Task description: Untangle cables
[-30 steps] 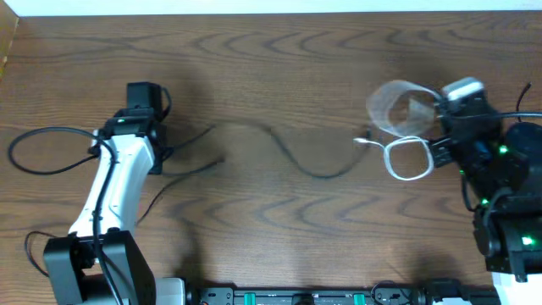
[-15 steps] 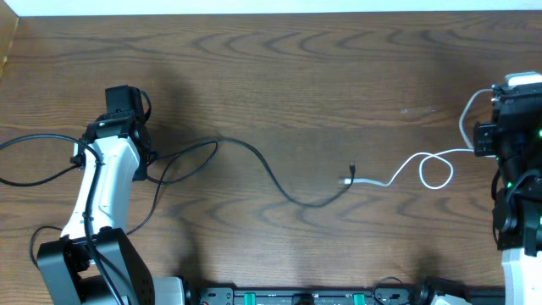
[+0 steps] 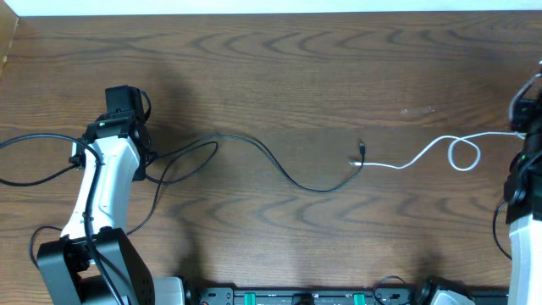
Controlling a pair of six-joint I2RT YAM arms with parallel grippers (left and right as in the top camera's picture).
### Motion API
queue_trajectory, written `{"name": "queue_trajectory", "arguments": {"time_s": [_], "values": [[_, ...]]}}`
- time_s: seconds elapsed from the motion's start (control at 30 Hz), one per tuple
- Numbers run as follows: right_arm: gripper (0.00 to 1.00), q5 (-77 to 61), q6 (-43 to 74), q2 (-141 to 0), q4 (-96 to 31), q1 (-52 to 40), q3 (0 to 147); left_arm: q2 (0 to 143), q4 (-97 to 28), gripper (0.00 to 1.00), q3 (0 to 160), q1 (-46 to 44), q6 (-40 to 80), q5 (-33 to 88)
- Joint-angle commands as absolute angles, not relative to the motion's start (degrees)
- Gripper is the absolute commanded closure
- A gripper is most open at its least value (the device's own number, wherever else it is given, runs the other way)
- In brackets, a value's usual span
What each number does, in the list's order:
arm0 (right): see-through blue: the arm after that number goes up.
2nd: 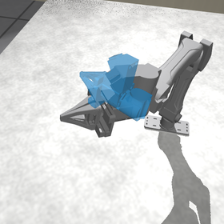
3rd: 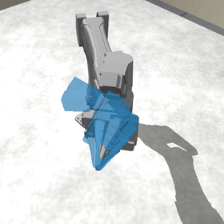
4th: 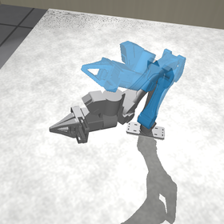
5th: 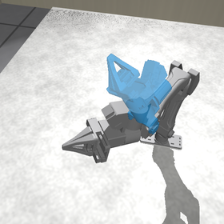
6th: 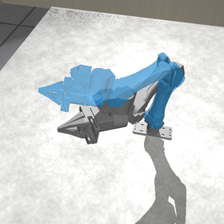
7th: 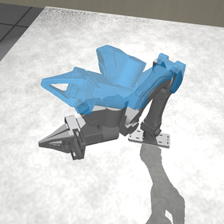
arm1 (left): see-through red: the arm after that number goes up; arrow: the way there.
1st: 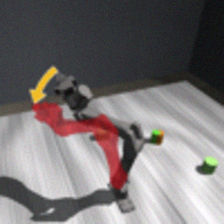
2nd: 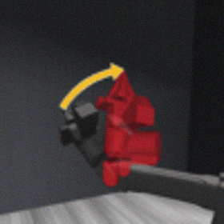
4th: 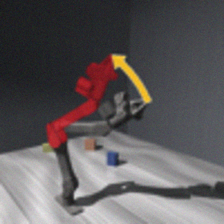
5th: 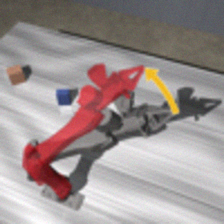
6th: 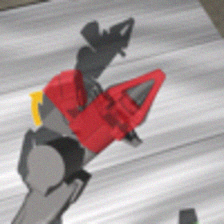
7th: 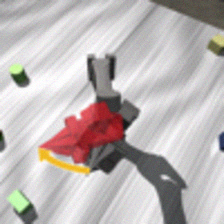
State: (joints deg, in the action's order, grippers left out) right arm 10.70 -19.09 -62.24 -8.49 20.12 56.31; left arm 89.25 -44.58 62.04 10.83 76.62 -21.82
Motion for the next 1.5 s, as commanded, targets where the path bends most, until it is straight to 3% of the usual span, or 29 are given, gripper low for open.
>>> {"name": "queue_trajectory", "arguments": {"time_s": [0.0,0.17,0.37,0.67,1.0,1.13,1.17,1.23,1.27,1.3,1.33,1.47], "values": [[0.99,21.69,-19.81,-64.99,-6.13,23.03,56.88,89.82,-45.19,0.92,63.07,11.57,76.29,-25.3],[0.99,30.92,-19.79,-70.94,-2.94,28.69,56.88,89.82,-45.39,0.92,63.07,11.99,76.31,-25.34],[0.99,31.92,-16.8,-75.24,-3.7,29.87,56.88,89.82,-44.66,0.92,63.07,11.99,76.36,-20.49],[0.99,1.65,-12.25,-77.58,-14.22,24.18,56.88,89.82,-42.33,0.92,63.07,11.77,77.87,-7.27],[0.99,-3.38,-9.23,-79.11,-31.35,17.39,56.82,89.82,-41.56,0.92,63.07,12.16,87.11,-10.98],[0.99,3.9,-3.92,-79.68,-36.84,17.15,56.77,89.82,-40.8,0.92,63.07,12.21,92.33,-11.03],[0.95,7.18,-2.04,-79.68,-37.65,17.17,56.77,89.82,-40.56,0.92,63.07,12.21,92.77,-11.03],[0.53,10.41,0.27,-79.68,-38.76,17.17,56.77,89.82,-39.75,0.92,63.07,12.21,92.71,-11.03],[0.24,10.31,0.4,-79.68,-39.24,17.17,56.77,89.82,-39.62,0.92,63.07,12.21,92.73,-11.03],[0.1,9.45,0.4,-79.68,-39.72,17.15,56.77,89.82,-39.59,0.92,63.07,12.21,92.71,-11.03],[0.01,8.19,0.38,-79.68,-39.99,17.15,56.77,89.82,-39.62,0.92,63.07,12.21,92.68,-11.03],[0.01,-3.46,-0.36,-79.66,-39.83,17.15,56.77,89.82,-39.83,0.92,63.07,12.21,92.16,-11.03]]}}
